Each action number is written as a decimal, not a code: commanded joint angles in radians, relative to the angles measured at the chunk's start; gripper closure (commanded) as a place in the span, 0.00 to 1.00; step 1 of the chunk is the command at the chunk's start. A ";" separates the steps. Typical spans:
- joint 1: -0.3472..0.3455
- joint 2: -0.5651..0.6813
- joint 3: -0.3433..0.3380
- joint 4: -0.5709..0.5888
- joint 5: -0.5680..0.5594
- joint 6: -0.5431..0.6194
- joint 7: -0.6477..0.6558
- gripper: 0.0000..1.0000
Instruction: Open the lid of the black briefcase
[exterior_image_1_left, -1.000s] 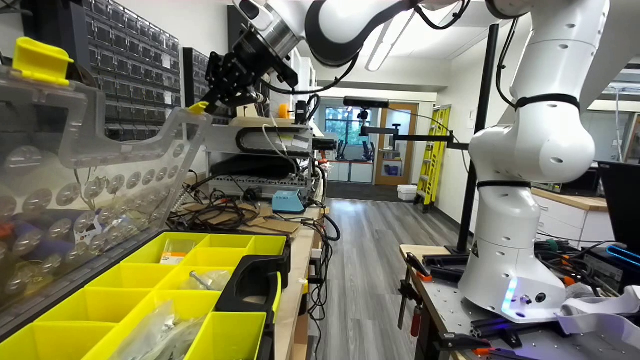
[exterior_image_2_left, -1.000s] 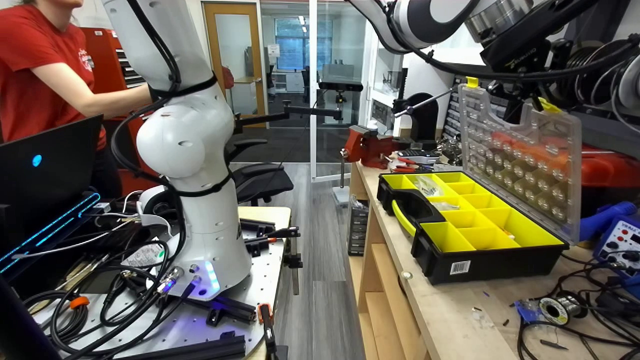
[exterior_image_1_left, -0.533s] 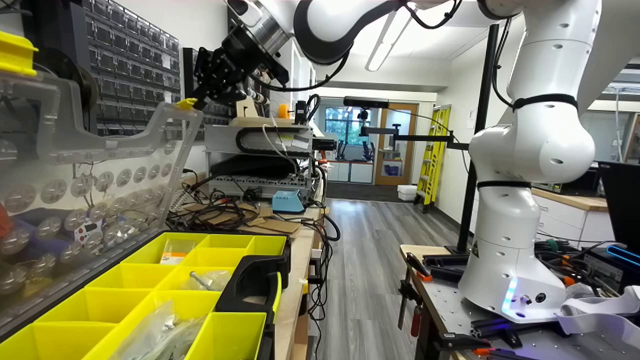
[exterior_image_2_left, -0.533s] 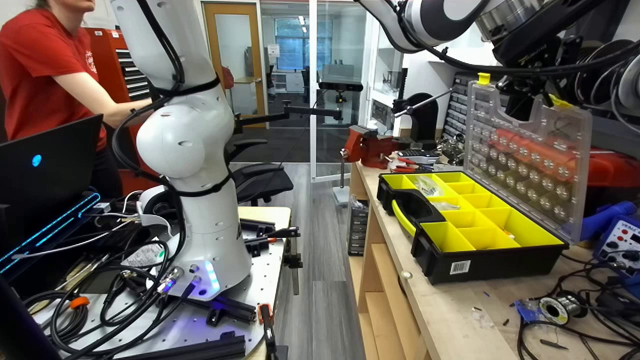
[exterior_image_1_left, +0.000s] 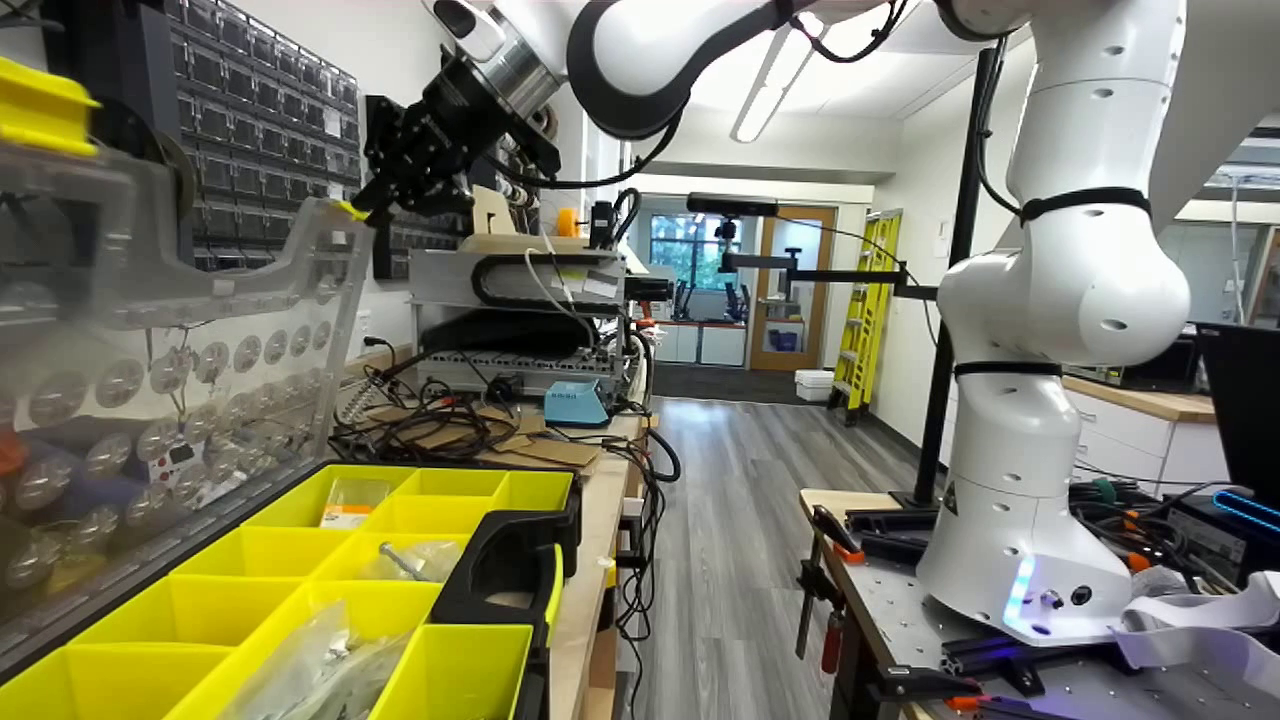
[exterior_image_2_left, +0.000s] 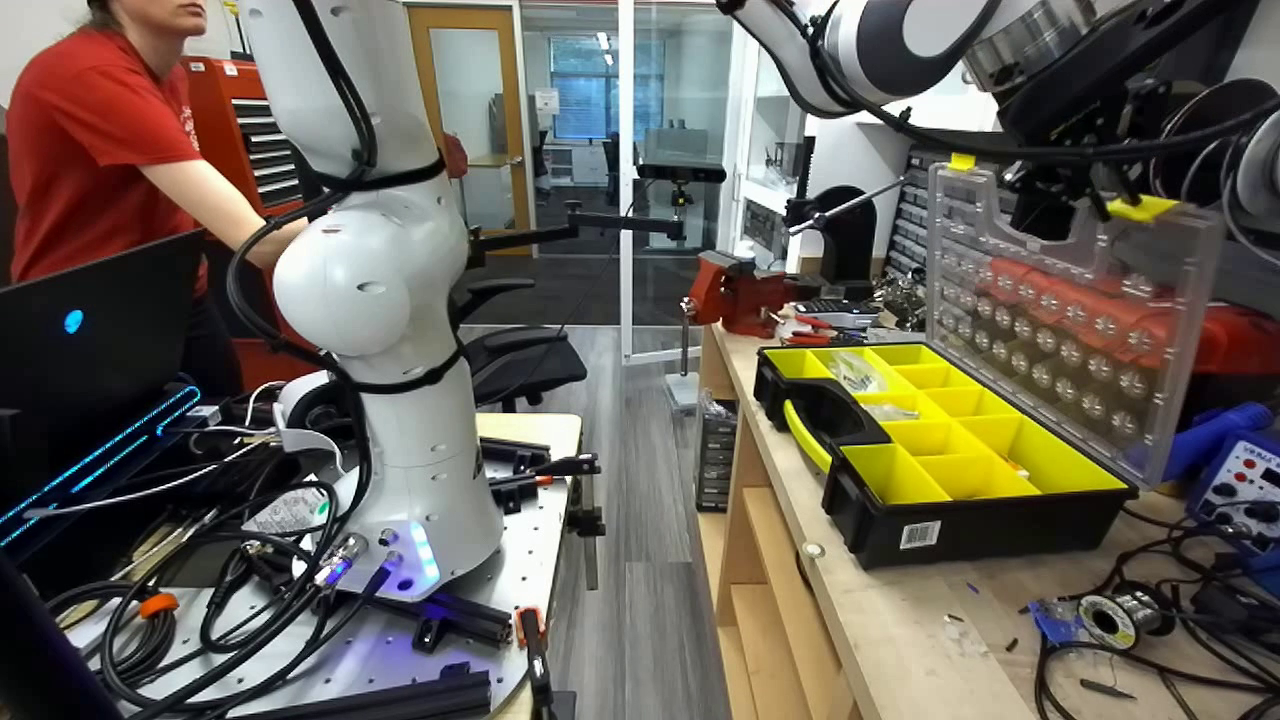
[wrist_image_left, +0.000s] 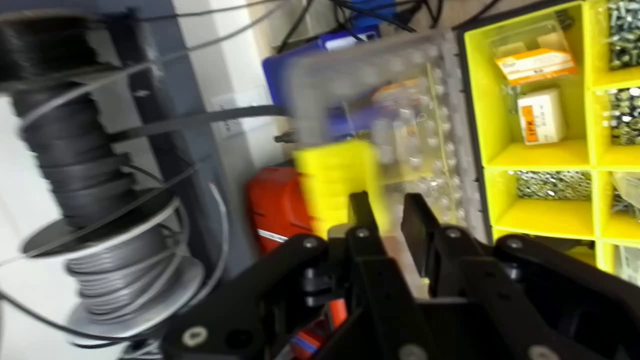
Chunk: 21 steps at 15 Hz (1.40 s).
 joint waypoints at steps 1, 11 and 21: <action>0.050 0.123 0.059 0.008 0.005 0.007 0.032 0.47; 0.143 0.434 0.134 0.099 -0.181 0.074 0.260 0.08; 0.136 0.441 0.133 0.109 -0.193 0.074 0.269 0.00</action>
